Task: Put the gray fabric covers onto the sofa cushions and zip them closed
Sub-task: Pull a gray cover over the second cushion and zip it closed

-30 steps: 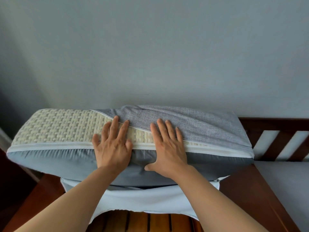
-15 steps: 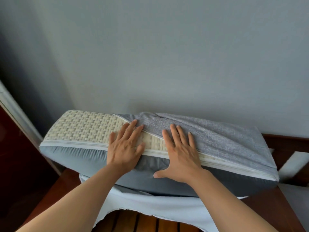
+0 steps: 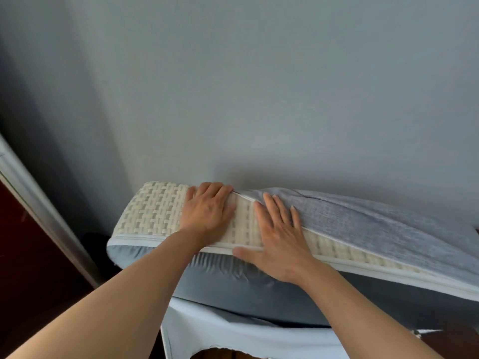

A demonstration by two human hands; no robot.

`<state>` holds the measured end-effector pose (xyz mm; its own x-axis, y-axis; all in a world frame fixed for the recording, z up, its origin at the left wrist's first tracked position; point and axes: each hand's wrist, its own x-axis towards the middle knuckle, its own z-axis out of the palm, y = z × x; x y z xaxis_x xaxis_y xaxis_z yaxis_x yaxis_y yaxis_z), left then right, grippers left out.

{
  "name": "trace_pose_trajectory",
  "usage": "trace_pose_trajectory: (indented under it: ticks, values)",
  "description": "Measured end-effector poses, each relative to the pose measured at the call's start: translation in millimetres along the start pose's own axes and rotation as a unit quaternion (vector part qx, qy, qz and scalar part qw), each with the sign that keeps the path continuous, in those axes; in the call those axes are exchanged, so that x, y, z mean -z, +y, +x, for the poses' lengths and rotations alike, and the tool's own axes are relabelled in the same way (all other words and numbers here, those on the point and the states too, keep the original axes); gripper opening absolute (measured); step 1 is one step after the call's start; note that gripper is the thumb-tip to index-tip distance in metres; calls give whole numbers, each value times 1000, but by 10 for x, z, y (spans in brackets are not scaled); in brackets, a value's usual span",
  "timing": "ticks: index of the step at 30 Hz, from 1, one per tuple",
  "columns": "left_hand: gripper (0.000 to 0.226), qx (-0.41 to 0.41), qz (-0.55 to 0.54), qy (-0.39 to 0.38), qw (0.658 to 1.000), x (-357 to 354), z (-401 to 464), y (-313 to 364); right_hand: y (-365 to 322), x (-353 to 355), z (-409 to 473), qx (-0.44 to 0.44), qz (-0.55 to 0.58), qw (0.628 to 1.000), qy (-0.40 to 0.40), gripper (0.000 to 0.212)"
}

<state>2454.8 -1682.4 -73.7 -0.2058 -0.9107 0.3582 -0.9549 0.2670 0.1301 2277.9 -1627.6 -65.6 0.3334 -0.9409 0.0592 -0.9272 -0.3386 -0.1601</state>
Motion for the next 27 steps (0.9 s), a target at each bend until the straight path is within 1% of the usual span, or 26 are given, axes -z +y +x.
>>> trace_pose_trajectory:
  ticks: [2,4,6,7,8,12,14,16,19,21,23,25,27]
  values:
    - [49,26,13,-46,999,27,168,-115,-74,-48,118,-19,14,997,78,98]
    - [31,29,9,-61,998,51,295,-176,-139,-124,190,-48,34,985,162,74]
    - [24,18,-5,-66,998,67,396,-202,-213,-196,298,-77,28,974,212,56]
    - [23,12,-8,-67,998,58,437,-210,-240,-221,357,-89,19,970,226,50]
    - [25,7,-10,-68,998,44,484,-222,-256,-237,412,-102,11,967,233,49]
    - [32,20,-43,-78,996,-47,666,-256,-249,-228,546,-133,-21,962,236,58]
    - [29,34,-58,-102,993,-77,748,-249,-275,-216,607,-147,-35,964,218,56]
    - [23,38,-62,-107,992,-93,792,-239,-334,-214,677,-166,-27,961,220,52]
    - [22,46,-60,-73,994,-120,820,-242,-357,-230,792,-177,-15,955,236,45]
    - [23,41,-71,-44,996,-122,848,-257,-317,-232,849,-162,-3,955,250,41]
    - [24,12,-96,-26,995,-112,880,-339,-277,-236,871,-143,8,953,268,38]
    - [27,-42,-137,-9,990,-74,893,-490,-256,-238,881,-125,13,949,290,36]
    - [30,-101,-149,-15,984,-19,877,-665,-238,-253,885,-109,14,943,313,33]
